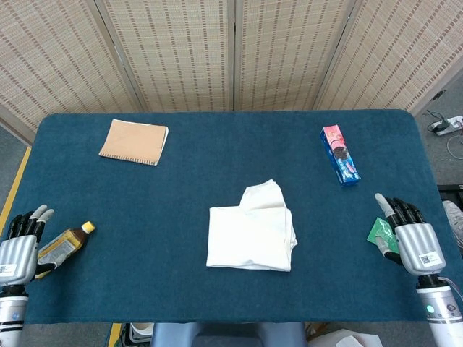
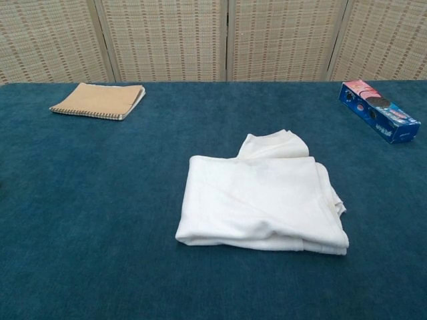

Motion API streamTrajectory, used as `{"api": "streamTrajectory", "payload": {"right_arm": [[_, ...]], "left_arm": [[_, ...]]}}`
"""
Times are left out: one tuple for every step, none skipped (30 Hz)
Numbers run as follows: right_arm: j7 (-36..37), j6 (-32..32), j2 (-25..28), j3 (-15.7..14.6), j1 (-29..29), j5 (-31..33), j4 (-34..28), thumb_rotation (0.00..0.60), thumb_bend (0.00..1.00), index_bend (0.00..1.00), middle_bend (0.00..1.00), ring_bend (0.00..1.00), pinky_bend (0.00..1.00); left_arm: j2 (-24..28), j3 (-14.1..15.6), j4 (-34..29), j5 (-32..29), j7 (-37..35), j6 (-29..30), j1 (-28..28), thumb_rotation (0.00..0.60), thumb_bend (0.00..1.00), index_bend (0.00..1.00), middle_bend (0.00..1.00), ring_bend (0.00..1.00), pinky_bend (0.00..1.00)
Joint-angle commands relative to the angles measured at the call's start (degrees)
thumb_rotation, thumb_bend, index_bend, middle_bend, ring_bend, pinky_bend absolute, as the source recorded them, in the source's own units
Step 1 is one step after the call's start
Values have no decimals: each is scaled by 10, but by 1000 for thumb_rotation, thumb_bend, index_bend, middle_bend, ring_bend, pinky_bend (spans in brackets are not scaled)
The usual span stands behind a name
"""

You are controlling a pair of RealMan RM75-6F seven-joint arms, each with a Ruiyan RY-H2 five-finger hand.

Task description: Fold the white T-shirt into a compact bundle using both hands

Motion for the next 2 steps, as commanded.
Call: {"api": "streamTrajectory", "payload": {"right_arm": [[7, 2, -1, 3, -8, -7, 6, 600, 326, 30, 131, 106, 159], [13, 1, 0, 3, -9, -11, 8, 600, 327, 30, 132, 105, 159]], "left_arm": [[-3, 3, -3, 14, -8, 6, 5, 600, 135, 146, 93, 57, 0], [-5, 3, -3, 20, -18, 9, 7, 600, 135, 146, 93, 57, 0]]}}
